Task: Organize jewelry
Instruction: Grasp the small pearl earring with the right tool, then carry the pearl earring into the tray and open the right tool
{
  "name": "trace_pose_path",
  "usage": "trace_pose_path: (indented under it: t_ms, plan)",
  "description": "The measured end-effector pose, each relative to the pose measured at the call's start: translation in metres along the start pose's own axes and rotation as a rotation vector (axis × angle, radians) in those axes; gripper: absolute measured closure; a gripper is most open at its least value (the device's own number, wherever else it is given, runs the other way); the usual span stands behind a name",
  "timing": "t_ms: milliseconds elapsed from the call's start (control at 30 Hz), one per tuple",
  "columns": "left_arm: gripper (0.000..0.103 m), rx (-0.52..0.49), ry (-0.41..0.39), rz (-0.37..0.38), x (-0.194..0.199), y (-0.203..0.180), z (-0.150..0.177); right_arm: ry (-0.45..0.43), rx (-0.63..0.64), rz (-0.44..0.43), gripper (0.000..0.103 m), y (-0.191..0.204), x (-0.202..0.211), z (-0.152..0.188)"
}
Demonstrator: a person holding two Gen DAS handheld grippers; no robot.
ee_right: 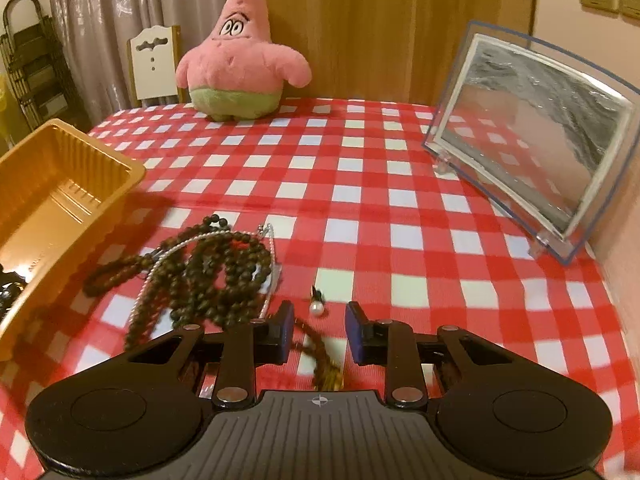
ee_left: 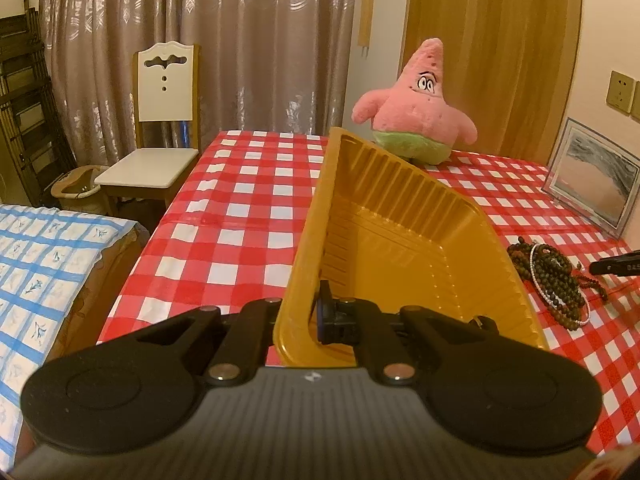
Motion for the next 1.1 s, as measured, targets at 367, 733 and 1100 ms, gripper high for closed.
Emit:
trace_pose_path:
  t_ms: [367, 733, 1100]
  plan:
    - [0.097, 0.011, 0.011, 0.003, -0.005, 0.004, -0.001, 0.011, 0.052, -0.003, 0.092, 0.004, -0.029, -0.005]
    - [0.097, 0.011, 0.01, 0.003, -0.005, 0.004, -0.002, -0.018, -0.001, -0.009, 0.095, 0.003, -0.009, -0.009]
    - [0.098, 0.008, 0.002, 0.005, -0.003, 0.002, -0.002, -0.081, -0.062, -0.354, 0.095, 0.098, 0.08, -0.02]
Point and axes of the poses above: each gripper's, at about its wrist camera, not at the fingertips, and x roughly against the way its jaws point, y to its left, z to its underside, the point moved 4 cm from there along -x, roughly the way its jaws point, and after that the axes turned 9 degrees about z, right-handed, at the moved point
